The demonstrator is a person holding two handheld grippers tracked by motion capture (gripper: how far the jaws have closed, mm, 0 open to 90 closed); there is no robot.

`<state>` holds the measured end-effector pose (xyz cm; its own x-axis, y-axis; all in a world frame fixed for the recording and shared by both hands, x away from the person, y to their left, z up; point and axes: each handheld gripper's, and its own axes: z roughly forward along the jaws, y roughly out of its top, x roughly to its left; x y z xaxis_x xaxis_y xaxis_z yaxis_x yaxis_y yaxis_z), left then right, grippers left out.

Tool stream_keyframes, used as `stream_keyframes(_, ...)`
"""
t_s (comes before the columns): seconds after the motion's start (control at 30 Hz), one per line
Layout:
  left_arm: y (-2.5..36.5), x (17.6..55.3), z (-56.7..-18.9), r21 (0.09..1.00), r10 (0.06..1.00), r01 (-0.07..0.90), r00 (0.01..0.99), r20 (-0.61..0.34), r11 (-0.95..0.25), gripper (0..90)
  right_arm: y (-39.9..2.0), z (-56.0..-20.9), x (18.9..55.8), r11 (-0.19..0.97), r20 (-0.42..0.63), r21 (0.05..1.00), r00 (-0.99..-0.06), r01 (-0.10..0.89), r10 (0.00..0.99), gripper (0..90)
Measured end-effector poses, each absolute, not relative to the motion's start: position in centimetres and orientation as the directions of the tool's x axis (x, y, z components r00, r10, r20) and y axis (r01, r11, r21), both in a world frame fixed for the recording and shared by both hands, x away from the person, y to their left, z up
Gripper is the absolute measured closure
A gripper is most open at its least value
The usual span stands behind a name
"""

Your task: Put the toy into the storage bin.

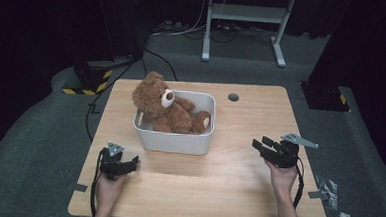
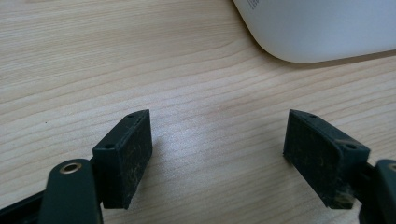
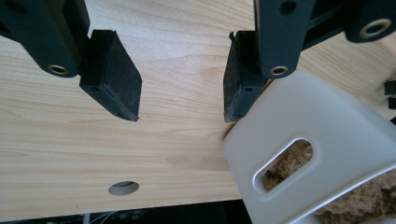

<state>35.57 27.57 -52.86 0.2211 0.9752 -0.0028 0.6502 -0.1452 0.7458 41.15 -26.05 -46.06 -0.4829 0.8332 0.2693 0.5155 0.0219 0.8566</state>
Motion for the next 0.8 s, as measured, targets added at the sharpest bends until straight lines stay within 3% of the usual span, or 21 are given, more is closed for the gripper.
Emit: stream_keyframes(0.8,27.6,35.6,-52.9,0.746,0.975,0.65,0.221,-0.003,-0.145,23.4,-25.1,-47.8,42.4,0.081,0.219,0.824,-0.446,0.561,0.868,46.5)
